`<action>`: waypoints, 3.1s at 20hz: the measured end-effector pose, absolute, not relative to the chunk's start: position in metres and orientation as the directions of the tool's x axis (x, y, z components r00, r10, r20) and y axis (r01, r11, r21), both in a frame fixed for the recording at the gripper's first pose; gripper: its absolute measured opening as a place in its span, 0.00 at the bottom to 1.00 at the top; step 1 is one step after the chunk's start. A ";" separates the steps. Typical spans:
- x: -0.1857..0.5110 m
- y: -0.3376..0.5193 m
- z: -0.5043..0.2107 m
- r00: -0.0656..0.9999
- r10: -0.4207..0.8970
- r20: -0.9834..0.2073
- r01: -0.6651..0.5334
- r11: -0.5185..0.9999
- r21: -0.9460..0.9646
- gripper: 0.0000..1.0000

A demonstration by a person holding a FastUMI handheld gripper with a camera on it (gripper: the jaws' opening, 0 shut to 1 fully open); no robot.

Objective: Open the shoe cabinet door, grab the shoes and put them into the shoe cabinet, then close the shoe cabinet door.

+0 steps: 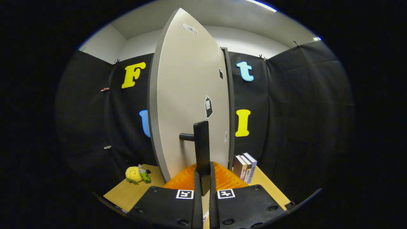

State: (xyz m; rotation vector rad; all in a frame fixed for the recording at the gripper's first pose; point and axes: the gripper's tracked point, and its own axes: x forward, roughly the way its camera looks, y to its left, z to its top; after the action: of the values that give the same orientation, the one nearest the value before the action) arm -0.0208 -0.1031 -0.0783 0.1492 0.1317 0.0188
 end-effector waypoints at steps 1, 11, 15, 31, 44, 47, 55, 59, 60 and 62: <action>-0.023 -0.114 -0.079 0.991 0.016 -0.130 0.003 0.989 0.146 0.12; -0.031 -0.213 -0.085 0.991 -0.032 -0.129 0.053 0.985 0.165 0.06; -0.035 -0.222 -0.088 0.992 -0.001 -0.127 0.023 0.985 0.172 0.06; -0.120 -0.208 -0.034 0.999 -0.011 -0.037 0.016 0.991 0.134 0.65; -0.129 -0.008 -0.173 0.874 0.272 -0.402 -0.195 0.956 0.221 0.99; -0.131 0.020 -0.255 0.790 0.289 -0.541 -0.187 0.953 0.237 1.00; -0.136 0.035 -0.432 0.650 0.251 -0.717 -0.128 0.967 0.222 0.98; -0.118 0.039 -0.505 0.621 0.210 -0.755 -0.053 0.973 0.227 0.78; -0.110 0.038 -0.518 0.620 0.198 -0.759 -0.033 0.973 0.227 0.70; -0.096 0.035 -0.538 0.623 0.169 -0.764 -0.014 0.979 0.205 0.66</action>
State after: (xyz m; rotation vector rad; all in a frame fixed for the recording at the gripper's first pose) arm -0.0962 0.0349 -0.5379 0.1861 0.8938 0.1063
